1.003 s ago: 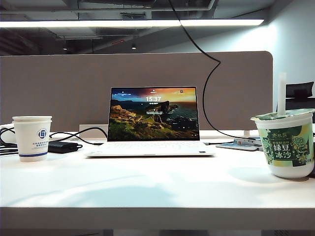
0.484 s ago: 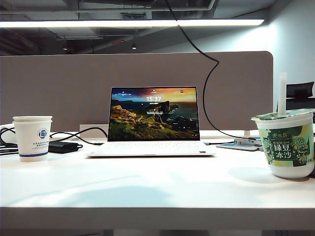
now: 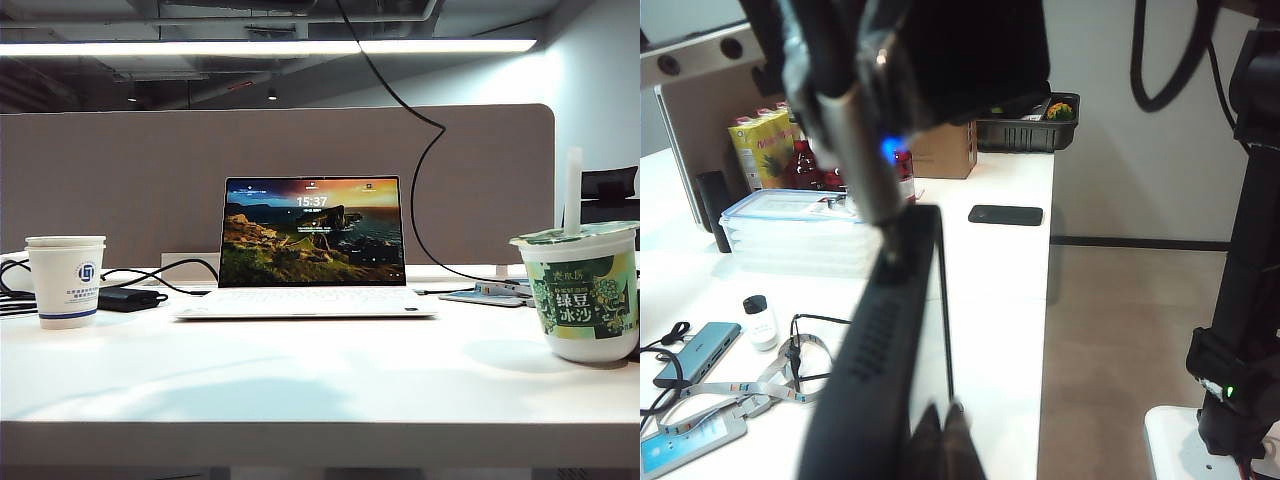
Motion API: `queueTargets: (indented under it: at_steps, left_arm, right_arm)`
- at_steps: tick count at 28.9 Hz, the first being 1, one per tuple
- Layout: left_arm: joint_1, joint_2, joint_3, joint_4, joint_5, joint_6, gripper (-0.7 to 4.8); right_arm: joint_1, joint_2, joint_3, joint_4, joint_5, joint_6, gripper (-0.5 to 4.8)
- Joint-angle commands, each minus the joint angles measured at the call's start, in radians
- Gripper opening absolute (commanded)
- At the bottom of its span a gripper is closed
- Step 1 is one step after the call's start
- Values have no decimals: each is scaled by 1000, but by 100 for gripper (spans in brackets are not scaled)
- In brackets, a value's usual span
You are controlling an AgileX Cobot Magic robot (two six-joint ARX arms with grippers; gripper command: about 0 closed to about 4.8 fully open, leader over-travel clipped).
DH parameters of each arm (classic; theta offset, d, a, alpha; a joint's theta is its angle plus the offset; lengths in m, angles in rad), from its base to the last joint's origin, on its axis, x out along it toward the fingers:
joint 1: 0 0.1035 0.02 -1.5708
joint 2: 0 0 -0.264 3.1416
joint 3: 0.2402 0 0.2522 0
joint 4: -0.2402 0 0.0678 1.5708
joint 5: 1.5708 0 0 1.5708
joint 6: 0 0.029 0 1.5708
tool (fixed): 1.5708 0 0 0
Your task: Pick up the black phone, pick up the charger plug, insert the charger plug into the phone's charging port, and finally place the connected phone back on the desk.
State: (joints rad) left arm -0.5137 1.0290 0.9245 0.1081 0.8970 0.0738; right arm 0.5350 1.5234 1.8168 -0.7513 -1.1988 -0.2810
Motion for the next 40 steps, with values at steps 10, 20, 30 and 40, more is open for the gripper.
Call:
queueTargets:
  at_steps: [10, 20, 30, 40]
  left_arm:
    - [2, -4, 8, 28, 5, -3, -7]
    - [2, -4, 8, 28, 5, -3, -7]
    - [2, -4, 8, 28, 1, -3, -7]
    - [2, -4, 8, 29, -3, -5, -7]
  right_arm:
    - [2, -1, 6, -12, -8, -8, -6]
    - [2, -1, 6, -15, -4, -8, -6]
    - [14, -1, 6, -15, 37, -8, -6]
    - [14, -1, 6, -35, 57, -73, -6]
